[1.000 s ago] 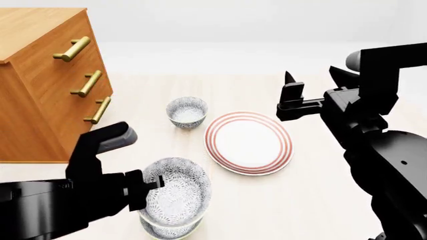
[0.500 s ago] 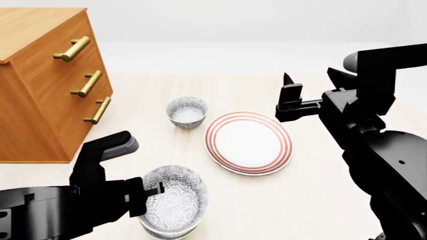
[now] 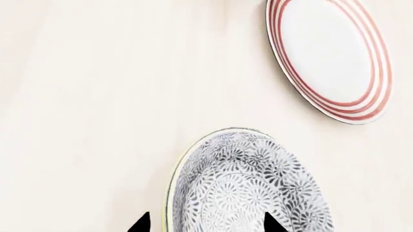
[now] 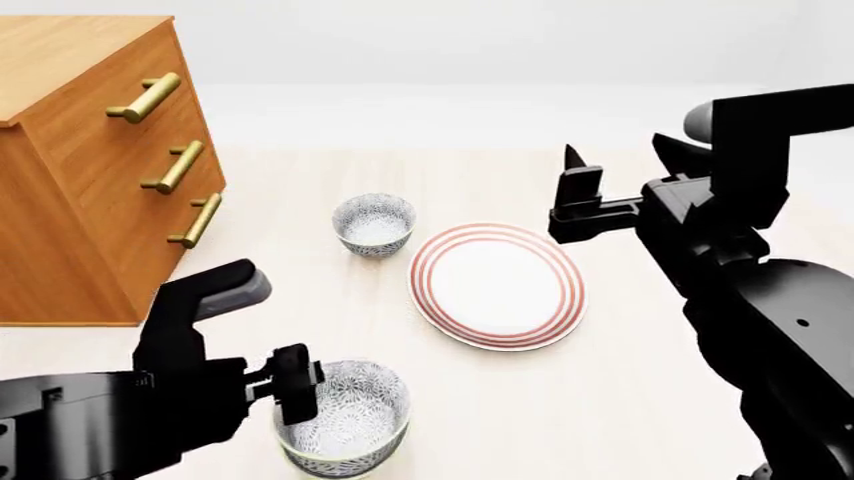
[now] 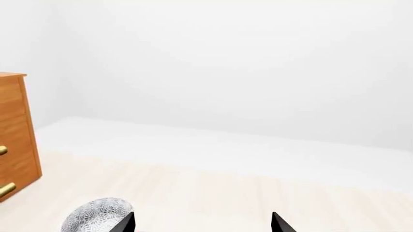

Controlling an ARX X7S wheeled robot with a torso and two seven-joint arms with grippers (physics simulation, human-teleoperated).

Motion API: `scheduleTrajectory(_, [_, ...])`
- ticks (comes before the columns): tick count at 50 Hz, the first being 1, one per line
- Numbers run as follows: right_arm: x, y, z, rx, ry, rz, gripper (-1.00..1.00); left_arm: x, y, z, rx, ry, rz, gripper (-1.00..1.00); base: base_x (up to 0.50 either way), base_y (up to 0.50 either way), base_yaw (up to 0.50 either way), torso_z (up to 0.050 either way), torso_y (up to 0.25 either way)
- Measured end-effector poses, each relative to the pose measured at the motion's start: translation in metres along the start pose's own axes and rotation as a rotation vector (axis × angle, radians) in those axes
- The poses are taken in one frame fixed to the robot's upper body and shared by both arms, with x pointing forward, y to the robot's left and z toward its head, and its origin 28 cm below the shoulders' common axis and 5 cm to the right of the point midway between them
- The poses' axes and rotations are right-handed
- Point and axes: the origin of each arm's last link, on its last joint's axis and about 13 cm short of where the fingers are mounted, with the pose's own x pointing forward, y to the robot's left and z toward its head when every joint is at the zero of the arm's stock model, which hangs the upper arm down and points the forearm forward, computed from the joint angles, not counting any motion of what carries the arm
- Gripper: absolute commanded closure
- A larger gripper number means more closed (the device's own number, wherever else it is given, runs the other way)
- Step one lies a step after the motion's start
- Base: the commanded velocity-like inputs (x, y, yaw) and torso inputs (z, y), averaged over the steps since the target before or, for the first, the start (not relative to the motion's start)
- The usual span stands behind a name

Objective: Stack the bowl in the middle on the bowl at the back.

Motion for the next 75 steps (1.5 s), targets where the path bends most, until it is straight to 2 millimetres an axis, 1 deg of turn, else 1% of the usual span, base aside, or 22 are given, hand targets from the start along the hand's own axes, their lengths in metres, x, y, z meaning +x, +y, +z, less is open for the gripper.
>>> scheduleTrajectory(11, [0.000, 0.001, 0.002, -0.003, -0.004, 0.004, -1.00, -0.007, 0.000, 0.005, -0.003, -0.040, -0.007, -1.00, 0.00, 0.00, 0.00, 0.000, 0.000])
scheduleTrajectory(20, [-0.002, 0.002, 0.005, -0.001, -0.014, 0.008, -1.00, -0.020, -0.003, 0.014, 0.010, -0.116, -0.025, -1.00, 0.00, 0.00, 0.00, 0.000, 0.000])
scheduleTrajectory(25, [-0.007, 0.004, 0.009, 0.006, -0.029, 0.008, -1.00, -0.030, -0.005, 0.021, 0.038, -0.211, -0.037, -1.00, 0.00, 0.00, 0.00, 0.000, 0.000])
scheduleTrajectory(30, [-0.017, 0.006, 0.014, 0.020, -0.053, 0.004, -1.00, -0.041, -0.008, 0.027, 0.090, -0.372, -0.047, -1.00, 0.00, 0.00, 0.00, 0.000, 0.000])
scheduleTrajectory(35, [-0.031, 0.009, 0.022, 0.025, -0.081, -0.006, -1.00, -0.050, -0.009, 0.031, 0.157, -0.565, -0.043, -1.00, 0.00, 0.00, 0.00, 0.000, 0.000])
scheduleTrajectory(40, [-0.050, 0.015, 0.032, -0.004, -0.134, -0.023, -1.00, -0.058, -0.009, 0.032, 0.215, -0.734, -0.032, -1.00, 0.00, 0.00, 0.00, 0.000, 0.000])
scheduleTrajectory(48, [-0.089, 0.020, 0.041, -0.039, -0.225, -0.063, -1.00, -0.070, -0.003, 0.029, 0.266, -0.888, -0.005, -1.00, 0.00, 0.00, 0.00, 0.000, 0.000])
scheduleTrajectory(53, [-0.112, 0.024, 0.043, -0.048, -0.250, -0.083, -1.00, -0.078, 0.001, 0.023, 0.275, -0.931, 0.017, -1.00, 0.00, 0.00, 0.00, 0.000, 0.000])
scheduleTrajectory(58, [-0.131, 0.025, 0.043, -0.051, -0.248, -0.098, -1.00, -0.084, 0.006, 0.015, 0.274, -0.944, 0.040, -1.00, 0.00, 0.00, 0.00, 0.000, 0.000])
scheduleTrajectory(69, [-0.160, 0.018, 0.040, -0.041, -0.224, -0.133, -1.00, -0.094, 0.014, -0.007, 0.253, -0.929, 0.089, -1.00, 0.00, 0.00, 0.00, 0.000, 0.000])
scheduleTrajectory(75, [-0.175, 0.012, 0.039, -0.024, -0.220, -0.160, -1.00, -0.097, 0.018, -0.016, 0.231, -0.928, 0.117, -1.00, 0.00, 0.00, 0.00, 0.000, 0.000])
